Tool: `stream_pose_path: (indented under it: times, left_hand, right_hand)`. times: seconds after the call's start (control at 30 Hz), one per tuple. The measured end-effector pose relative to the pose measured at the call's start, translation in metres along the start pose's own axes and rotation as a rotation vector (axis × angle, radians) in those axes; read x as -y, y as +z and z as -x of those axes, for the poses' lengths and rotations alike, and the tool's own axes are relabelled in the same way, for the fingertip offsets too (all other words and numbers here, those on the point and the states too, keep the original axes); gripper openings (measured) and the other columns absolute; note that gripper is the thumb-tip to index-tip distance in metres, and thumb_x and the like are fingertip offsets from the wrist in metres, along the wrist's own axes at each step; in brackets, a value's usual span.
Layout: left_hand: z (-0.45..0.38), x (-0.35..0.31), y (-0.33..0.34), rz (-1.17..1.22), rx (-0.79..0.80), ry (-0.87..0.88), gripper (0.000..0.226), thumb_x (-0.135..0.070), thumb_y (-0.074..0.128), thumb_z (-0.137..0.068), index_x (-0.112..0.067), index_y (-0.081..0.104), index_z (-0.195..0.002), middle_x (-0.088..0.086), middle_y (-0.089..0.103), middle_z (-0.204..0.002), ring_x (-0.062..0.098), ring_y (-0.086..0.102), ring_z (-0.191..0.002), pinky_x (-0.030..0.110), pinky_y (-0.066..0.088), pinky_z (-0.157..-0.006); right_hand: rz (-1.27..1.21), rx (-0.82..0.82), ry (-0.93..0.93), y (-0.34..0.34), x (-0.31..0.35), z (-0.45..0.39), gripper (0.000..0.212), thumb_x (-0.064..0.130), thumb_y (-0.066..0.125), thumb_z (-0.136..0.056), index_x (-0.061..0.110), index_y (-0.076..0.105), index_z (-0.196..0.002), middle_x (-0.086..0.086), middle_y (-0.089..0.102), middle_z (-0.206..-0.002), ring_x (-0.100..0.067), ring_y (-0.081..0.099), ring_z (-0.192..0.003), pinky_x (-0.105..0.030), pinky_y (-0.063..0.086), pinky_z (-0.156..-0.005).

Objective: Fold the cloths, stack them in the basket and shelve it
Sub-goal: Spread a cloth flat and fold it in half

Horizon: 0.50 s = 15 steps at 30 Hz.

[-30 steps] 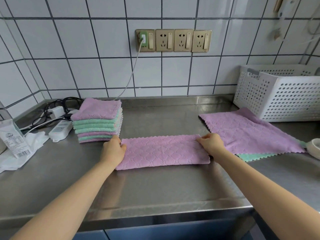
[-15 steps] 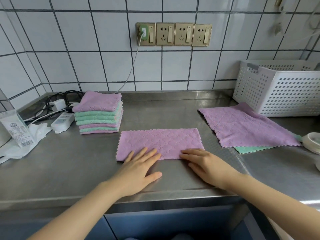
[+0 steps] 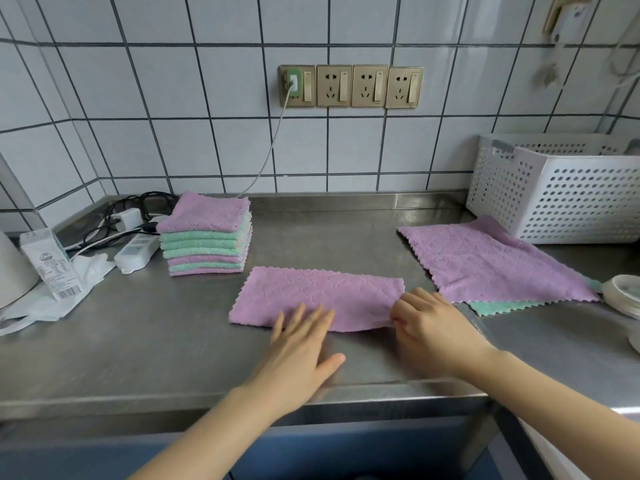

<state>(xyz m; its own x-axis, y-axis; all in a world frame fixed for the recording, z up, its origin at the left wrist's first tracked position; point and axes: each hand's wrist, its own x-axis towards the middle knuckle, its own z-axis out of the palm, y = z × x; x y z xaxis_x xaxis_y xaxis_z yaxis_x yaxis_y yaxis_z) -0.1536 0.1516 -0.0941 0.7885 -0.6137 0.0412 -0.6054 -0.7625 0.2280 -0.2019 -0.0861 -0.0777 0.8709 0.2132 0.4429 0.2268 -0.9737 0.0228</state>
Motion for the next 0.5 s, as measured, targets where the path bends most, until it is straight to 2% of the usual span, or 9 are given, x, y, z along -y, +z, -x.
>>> stream_pose_path:
  times: [0.07,0.13,0.23,0.3,0.37,0.4,0.43,0.5]
  left_hand:
    - [-0.004,-0.011,0.002,0.073,-0.033,0.069,0.073,-0.052,0.041,-0.093,-0.030,0.001,-0.151,-0.009,0.009,-0.159,0.009,-0.001,-0.147,0.039,-0.005,-0.119]
    - [-0.008,-0.015,0.004,0.110,-0.075,0.124,0.070,-0.038,0.049,-0.094,-0.034,0.008,-0.151,-0.012,0.021,-0.156,0.006,0.010,-0.145,0.029,-0.001,-0.116]
    - [-0.005,-0.011,0.000,0.228,-0.016,0.174,0.062,-0.006,0.042,-0.094,-0.042,0.029,-0.142,-0.029,0.020,-0.148,-0.006,0.006,-0.140,0.008,-0.006,-0.107]
    - [0.003,-0.003,-0.007,0.456,0.094,0.108,0.060,-0.005,0.039,-0.097,-0.057,0.035,-0.127,-0.041,0.020,-0.136,-0.013,0.005,-0.134,0.006,-0.003,-0.108]
    - [0.011,0.006,-0.016,0.558,0.149,0.060,0.046,-0.022,0.038,-0.101,-0.067,0.037,-0.112,-0.042,0.029,-0.133,-0.013,0.022,-0.133,0.015,0.014,-0.113]
    - [0.014,0.009,-0.021,0.561,0.172,0.045,0.039,-0.027,0.036,-0.101,-0.066,0.040,-0.107,-0.048,0.037,-0.124,-0.020,0.033,-0.123,0.010,0.023,-0.106]
    - [0.016,0.011,-0.025,0.576,0.189,0.068,0.035,-0.027,0.034,-0.102,-0.060,0.044,-0.102,-0.057,0.044,-0.103,-0.030,0.041,-0.106,0.001,0.028,-0.094]
    - [0.021,0.011,-0.033,0.611,0.185,0.088,0.030,-0.025,0.034,-0.102,-0.051,0.043,-0.090,-0.061,0.041,-0.066,-0.039,0.041,-0.078,-0.008,0.030,-0.071]
  right_hand:
    - [-0.076,-0.007,-0.068,-0.020,0.029,0.005,0.007,0.019,0.052,-0.075,0.015,0.053,-0.069,0.000,0.055,-0.067,-0.025,0.052,-0.067,-0.035,0.045,-0.057]
    - [-0.220,0.054,-0.129,-0.040,0.056,0.014,0.012,0.021,0.054,-0.077,0.015,0.050,-0.068,0.001,0.053,-0.068,-0.022,0.049,-0.069,-0.034,0.045,-0.062]
    - [-0.469,0.134,-0.146,-0.054,0.062,0.019,0.018,0.022,0.050,-0.091,0.015,0.059,-0.077,0.005,0.057,-0.076,-0.014,0.050,-0.078,-0.024,0.043,-0.072]
    - [-0.525,0.077,0.008,-0.043,0.037,0.018,0.014,0.012,0.053,-0.091,0.019,0.064,-0.094,0.009,0.062,-0.092,-0.007,0.056,-0.090,-0.021,0.045,-0.080]
    - [-0.477,0.049,0.154,-0.026,0.008,0.017,0.033,0.000,0.054,-0.085,0.021,0.062,-0.109,0.008,0.062,-0.110,-0.007,0.059,-0.103,-0.020,0.045,-0.089]
    - [-0.450,0.077,0.190,-0.016,-0.002,0.017,0.040,0.000,0.055,-0.084,0.022,0.059,-0.116,0.007,0.060,-0.117,-0.009,0.058,-0.109,-0.018,0.043,-0.093]
    - [-0.443,0.124,0.201,-0.010,-0.005,0.019,0.043,0.005,0.057,-0.084,0.024,0.055,-0.122,0.008,0.058,-0.121,-0.010,0.058,-0.112,-0.017,0.042,-0.094]
    - [-0.513,0.188,0.137,0.001,0.004,0.018,0.048,0.020,0.062,-0.085,0.026,0.050,-0.130,0.009,0.056,-0.124,-0.008,0.057,-0.113,-0.019,0.043,-0.095]
